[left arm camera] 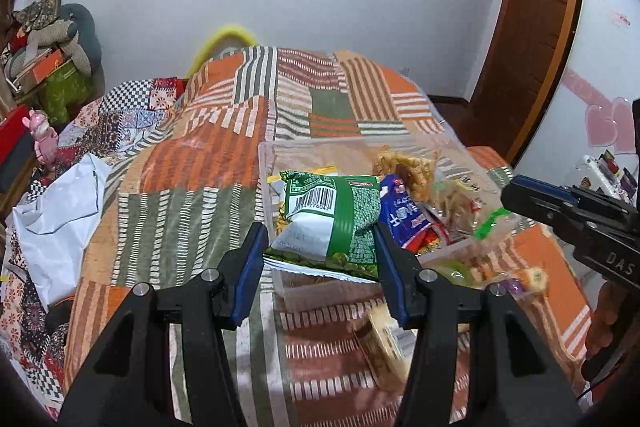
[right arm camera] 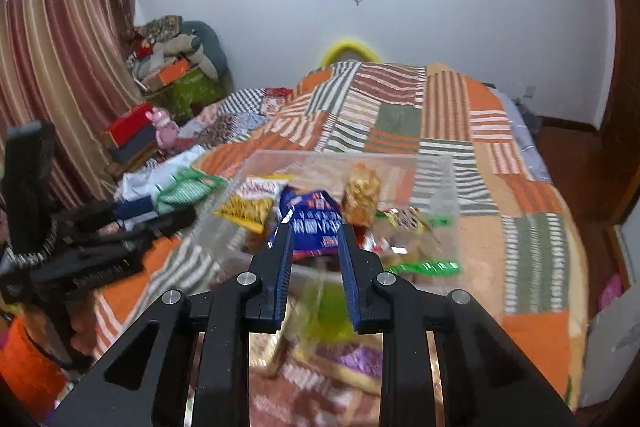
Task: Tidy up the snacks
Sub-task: 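Carry the packet and jelly cup over the clear box and release them inside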
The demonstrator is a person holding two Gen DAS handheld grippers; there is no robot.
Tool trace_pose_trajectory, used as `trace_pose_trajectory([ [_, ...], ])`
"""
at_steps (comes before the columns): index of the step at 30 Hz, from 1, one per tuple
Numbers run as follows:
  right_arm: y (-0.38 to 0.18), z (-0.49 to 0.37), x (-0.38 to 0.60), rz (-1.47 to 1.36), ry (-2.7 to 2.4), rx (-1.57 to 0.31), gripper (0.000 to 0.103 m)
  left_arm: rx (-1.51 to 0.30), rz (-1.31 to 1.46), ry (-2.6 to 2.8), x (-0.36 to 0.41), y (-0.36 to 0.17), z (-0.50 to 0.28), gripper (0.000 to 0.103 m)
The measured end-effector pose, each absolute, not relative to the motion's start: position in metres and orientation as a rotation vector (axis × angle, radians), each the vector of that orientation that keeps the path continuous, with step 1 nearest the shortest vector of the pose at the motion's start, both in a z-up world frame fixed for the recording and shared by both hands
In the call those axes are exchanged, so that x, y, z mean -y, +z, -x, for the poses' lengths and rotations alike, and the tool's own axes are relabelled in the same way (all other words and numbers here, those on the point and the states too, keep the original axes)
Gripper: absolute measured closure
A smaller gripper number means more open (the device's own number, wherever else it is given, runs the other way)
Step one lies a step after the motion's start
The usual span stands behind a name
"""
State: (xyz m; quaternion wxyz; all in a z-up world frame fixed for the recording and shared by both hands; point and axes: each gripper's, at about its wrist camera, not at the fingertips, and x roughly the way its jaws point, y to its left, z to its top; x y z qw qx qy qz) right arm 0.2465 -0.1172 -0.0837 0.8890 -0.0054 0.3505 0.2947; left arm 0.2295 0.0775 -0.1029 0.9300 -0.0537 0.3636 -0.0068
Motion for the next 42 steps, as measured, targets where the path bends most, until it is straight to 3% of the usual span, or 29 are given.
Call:
trace_pose_trajectory([
  [7, -0.105, -0.251, 0.117, 0.014, 0.62, -0.808, 0.081, -0.789, 0.1, -0.003, -0.079, -0.125, -0.248, 0.05],
  [12, -0.12, -0.242, 0.114, 0.057, 0.644, -0.862, 0.06, -0.804, 0.068, 0.011, -0.075, -0.134, -0.256, 0.05],
  [14, -0.128, -0.24, 0.111, 0.071, 0.649, -0.882, 0.059, -0.806, 0.069, 0.015, -0.076, -0.134, -0.258, 0.048],
  [20, -0.145, -0.24, 0.097, 0.076, 0.693, -0.949, 0.059, -0.82, 0.1, 0.005, -0.083, -0.133, -0.258, 0.034],
  [31, -0.162, -0.247, 0.087, 0.085, 0.684, -0.954, 0.062, -0.81, 0.091, -0.006, -0.084, -0.128, -0.237, 0.032],
  [42, -0.13, -0.226, 0.107, 0.086, 0.689, -0.866, 0.066, -0.809, 0.082, -0.012, -0.083, -0.125, -0.215, 0.028],
])
